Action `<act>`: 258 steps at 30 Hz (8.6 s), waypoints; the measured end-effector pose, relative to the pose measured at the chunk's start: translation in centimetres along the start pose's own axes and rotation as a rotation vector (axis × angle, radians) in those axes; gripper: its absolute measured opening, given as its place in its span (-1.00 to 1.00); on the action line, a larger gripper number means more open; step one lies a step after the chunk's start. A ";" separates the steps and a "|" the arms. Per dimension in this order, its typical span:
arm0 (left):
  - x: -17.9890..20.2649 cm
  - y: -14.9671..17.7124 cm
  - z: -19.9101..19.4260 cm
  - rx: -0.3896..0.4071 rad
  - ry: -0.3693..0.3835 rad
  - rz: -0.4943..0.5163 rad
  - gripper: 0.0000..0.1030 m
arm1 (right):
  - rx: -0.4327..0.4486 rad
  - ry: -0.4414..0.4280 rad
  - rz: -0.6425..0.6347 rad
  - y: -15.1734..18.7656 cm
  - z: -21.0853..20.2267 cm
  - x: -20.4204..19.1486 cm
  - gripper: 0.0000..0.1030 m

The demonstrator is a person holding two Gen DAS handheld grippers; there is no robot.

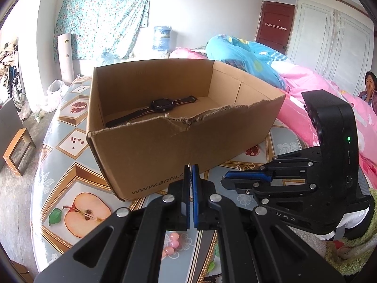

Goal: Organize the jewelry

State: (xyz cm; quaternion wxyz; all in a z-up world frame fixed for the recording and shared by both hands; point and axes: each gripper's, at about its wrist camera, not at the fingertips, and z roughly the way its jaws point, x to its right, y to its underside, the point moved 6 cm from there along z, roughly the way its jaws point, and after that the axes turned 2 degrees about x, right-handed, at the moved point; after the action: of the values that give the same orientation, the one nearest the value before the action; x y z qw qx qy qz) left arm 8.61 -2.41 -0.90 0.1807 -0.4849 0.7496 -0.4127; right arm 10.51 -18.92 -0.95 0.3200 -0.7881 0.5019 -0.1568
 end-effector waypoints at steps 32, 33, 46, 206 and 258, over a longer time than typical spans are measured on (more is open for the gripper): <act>-1.6 -11.9 8.1 -0.067 0.019 -0.027 -0.84 | 0.148 -0.094 0.135 -11.8 -2.7 7.8 -0.84; -1.8 -11.9 8.4 -0.070 0.012 -0.037 -0.69 | 0.148 -0.094 0.139 -11.8 -2.4 8.1 -0.84; -2.6 -12.5 6.3 0.019 0.002 -0.069 -0.50 | 0.219 -0.139 0.190 -11.7 -4.2 10.3 -0.80; 5.4 2.2 4.9 -0.149 0.023 0.098 -0.68 | 0.021 0.059 0.096 1.9 -1.0 10.2 -0.72; 5.7 2.1 4.4 -0.137 0.023 0.106 -0.68 | -0.031 0.083 0.123 2.8 -1.7 10.9 -1.00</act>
State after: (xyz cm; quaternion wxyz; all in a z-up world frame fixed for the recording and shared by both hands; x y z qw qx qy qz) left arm 7.73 -9.01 -4.46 0.1600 -0.4509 0.8028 -0.3557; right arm 12.45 -30.04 -2.38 0.2957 -0.7534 0.5646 -0.1615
